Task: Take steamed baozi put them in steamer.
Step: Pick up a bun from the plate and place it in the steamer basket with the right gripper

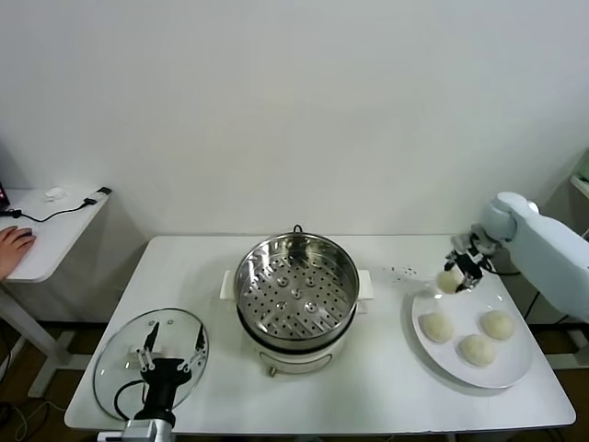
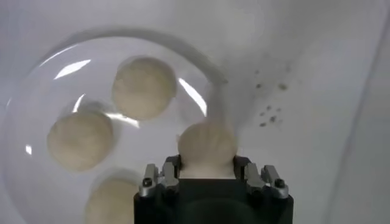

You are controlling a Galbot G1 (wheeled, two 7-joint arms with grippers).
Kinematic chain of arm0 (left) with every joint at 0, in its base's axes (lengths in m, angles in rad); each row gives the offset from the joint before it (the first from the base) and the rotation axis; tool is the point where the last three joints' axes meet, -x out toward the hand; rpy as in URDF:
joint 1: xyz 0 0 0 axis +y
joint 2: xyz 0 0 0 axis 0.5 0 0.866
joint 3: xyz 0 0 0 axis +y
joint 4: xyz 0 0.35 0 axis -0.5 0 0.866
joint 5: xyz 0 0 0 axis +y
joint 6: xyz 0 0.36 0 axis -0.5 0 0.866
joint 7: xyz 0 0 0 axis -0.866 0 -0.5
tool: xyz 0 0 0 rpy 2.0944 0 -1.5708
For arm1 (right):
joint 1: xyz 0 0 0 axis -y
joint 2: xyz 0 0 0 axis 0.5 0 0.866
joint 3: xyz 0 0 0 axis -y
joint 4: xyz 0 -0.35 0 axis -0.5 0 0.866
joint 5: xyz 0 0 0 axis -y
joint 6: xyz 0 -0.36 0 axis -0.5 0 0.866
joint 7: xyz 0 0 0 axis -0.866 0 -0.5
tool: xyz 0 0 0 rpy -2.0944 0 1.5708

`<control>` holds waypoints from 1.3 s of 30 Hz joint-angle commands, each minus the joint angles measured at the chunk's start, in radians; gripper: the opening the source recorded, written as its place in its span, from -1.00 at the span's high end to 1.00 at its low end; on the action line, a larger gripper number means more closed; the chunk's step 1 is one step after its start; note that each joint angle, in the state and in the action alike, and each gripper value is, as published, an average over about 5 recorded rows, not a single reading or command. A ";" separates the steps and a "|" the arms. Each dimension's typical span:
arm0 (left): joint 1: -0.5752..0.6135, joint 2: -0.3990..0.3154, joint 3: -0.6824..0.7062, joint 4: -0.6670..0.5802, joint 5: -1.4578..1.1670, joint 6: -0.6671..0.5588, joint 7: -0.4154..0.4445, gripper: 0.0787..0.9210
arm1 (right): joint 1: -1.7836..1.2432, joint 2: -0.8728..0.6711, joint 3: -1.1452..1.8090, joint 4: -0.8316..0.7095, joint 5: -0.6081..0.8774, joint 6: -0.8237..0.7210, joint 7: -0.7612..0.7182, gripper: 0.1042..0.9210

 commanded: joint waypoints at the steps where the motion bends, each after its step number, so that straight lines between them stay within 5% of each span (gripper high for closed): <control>1: 0.000 0.013 0.004 -0.002 -0.001 0.005 0.003 -0.77 | 0.383 0.129 -0.257 0.179 0.048 0.170 -0.039 -0.16; 17: 0.021 0.015 0.034 -0.006 0.024 0.007 0.004 -0.77 | 0.284 0.546 -0.253 0.158 -0.020 0.287 -0.031 -0.18; 39: 0.049 0.036 0.013 -0.004 -0.019 0.003 0.001 -0.77 | 0.021 0.626 -0.229 0.024 -0.324 0.388 0.026 -0.18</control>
